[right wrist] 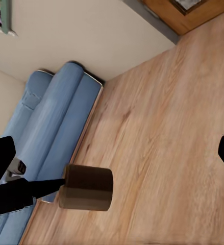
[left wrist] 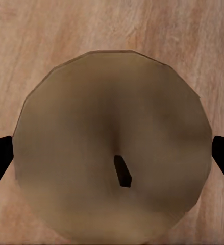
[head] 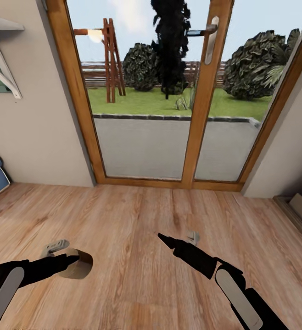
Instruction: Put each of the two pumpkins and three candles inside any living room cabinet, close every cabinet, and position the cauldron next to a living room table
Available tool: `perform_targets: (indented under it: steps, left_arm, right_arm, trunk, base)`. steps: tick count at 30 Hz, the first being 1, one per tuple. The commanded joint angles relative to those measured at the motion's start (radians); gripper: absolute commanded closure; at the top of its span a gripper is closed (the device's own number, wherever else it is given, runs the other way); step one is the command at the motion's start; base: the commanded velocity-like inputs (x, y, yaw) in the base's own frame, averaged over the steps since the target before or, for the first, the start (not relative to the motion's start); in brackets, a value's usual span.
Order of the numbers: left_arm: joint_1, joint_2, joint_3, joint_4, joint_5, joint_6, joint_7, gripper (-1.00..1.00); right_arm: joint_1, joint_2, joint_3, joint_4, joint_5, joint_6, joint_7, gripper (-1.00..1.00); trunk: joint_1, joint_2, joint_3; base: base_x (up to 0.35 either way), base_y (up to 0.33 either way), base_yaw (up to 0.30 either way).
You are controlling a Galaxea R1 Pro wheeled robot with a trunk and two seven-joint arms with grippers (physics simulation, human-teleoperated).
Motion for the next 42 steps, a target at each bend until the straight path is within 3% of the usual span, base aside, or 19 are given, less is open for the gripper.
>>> perform_targets:
  steps: [1,11,17,35,42]
  left_arm:
    - [0.0,0.0,0.001,-0.002,0.004,0.005,-0.002,1.0]
    - [0.0,0.0,0.0,-0.009,0.006,0.005,-0.002,1.0]
    - [0.0,0.001,-0.005,-0.009,0.006,0.005,-0.002,1.0]
    - [0.0,0.002,-0.007,-0.011,0.014,0.005,-0.003,1.0]
    - [0.0,0.001,-0.008,-0.012,0.027,0.005,-0.003,1.0]
  right_arm:
    - [-0.001,-0.001,0.001,0.0,-0.007,0.004,0.0,-1.0]
    - [-0.001,-0.001,-0.001,0.02,-0.039,0.004,0.001,-1.0]
    - [-0.001,-0.001,-0.001,0.048,-0.084,0.002,0.011,-1.0]
    - [-0.001,-0.001,-0.013,0.076,-0.089,0.001,0.013,-1.0]
    - [-0.001,-0.001,-0.032,0.078,-0.089,0.002,0.029,-1.0]
  trunk:
    - [-0.005,0.007,0.002]
    - [-0.043,0.077,0.034]
    - [-0.066,0.119,0.054]
    - [-0.135,0.245,0.117]
    - [-0.135,0.245,0.12]
  base:
    - [-0.33,0.0,-0.278]
    - [-0.33,0.0,-0.278]
    - [-0.33,0.0,-0.278]
    - [-0.331,0.0,-0.278]
    - [-0.335,0.0,-0.278]
